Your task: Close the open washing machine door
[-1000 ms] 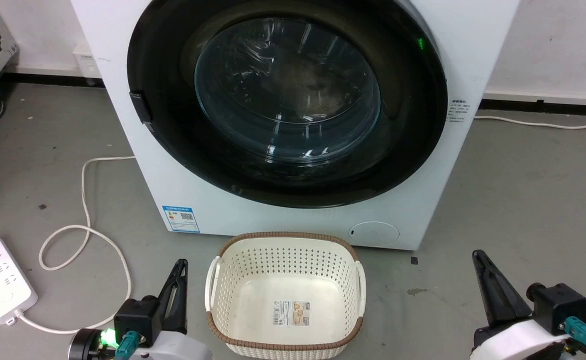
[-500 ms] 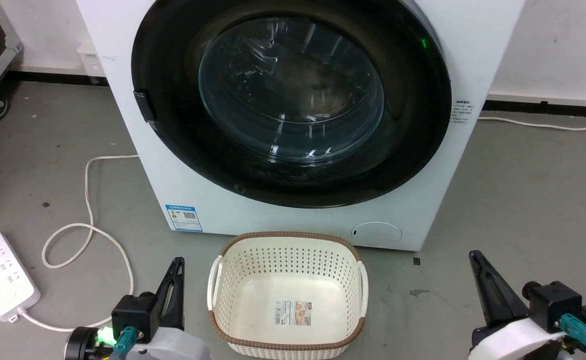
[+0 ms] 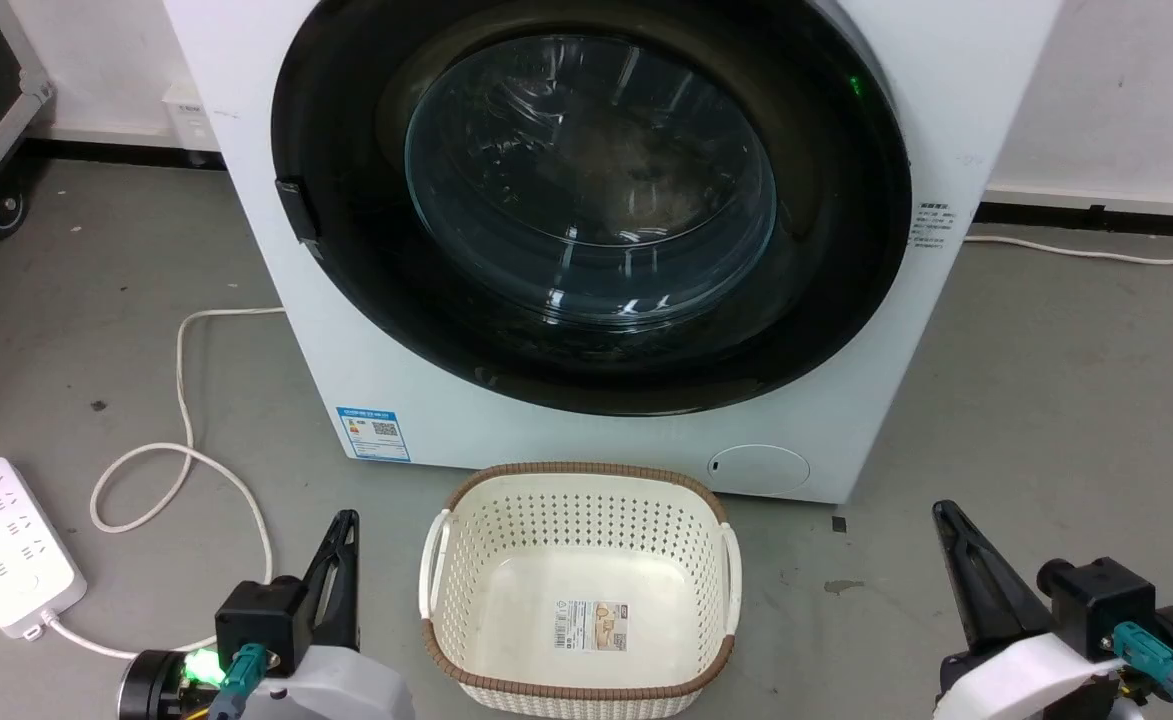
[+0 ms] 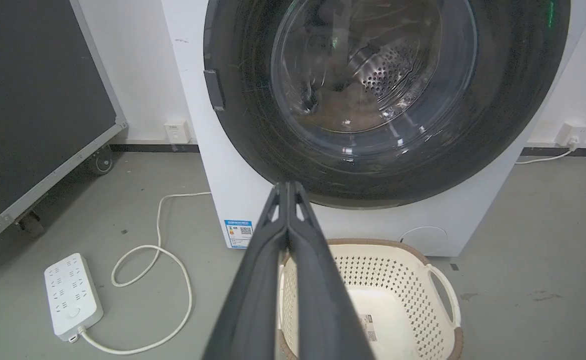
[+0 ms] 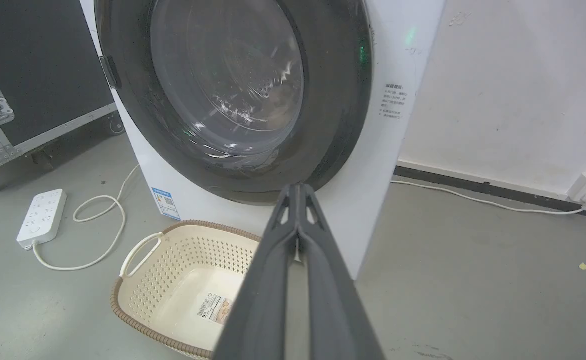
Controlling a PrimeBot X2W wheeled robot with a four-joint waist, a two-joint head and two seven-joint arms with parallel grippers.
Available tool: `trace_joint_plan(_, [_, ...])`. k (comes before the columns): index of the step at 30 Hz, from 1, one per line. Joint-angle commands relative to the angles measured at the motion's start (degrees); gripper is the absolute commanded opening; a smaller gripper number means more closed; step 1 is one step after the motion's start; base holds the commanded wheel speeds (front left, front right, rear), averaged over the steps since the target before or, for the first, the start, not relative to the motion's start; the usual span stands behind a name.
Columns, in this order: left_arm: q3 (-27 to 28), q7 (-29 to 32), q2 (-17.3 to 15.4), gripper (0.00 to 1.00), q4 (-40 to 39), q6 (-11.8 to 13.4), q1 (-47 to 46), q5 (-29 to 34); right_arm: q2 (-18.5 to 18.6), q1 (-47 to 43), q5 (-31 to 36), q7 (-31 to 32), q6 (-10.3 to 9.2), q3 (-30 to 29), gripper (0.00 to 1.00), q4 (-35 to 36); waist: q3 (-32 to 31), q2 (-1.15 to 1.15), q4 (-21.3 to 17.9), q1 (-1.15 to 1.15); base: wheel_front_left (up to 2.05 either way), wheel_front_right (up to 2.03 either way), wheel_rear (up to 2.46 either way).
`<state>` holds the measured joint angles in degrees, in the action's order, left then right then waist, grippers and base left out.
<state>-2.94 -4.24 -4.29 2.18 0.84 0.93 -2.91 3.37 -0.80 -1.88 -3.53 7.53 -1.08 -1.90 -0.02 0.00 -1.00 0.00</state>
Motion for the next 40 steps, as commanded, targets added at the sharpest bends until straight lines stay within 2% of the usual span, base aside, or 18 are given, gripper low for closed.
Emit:
trace_joint_plan(1, [0.3,0.4,0.2,0.0,-0.3,-0.2,-0.6,0.6,-0.3,0.6,0.5,0.3,-0.03,0.2,0.0,0.5,0.0,0.0,0.0,0.0,0.0,0.0,0.0])
trace_joint_plan(40, [2.9,4.2,1.4,0.0,-2.2,-0.8,-0.9,2.9,-0.5,0.8,1.9,3.5,-0.04,1.1,0.0,1.9,0.0,0.0,1.0,0.0,0.0,0.0,0.0])
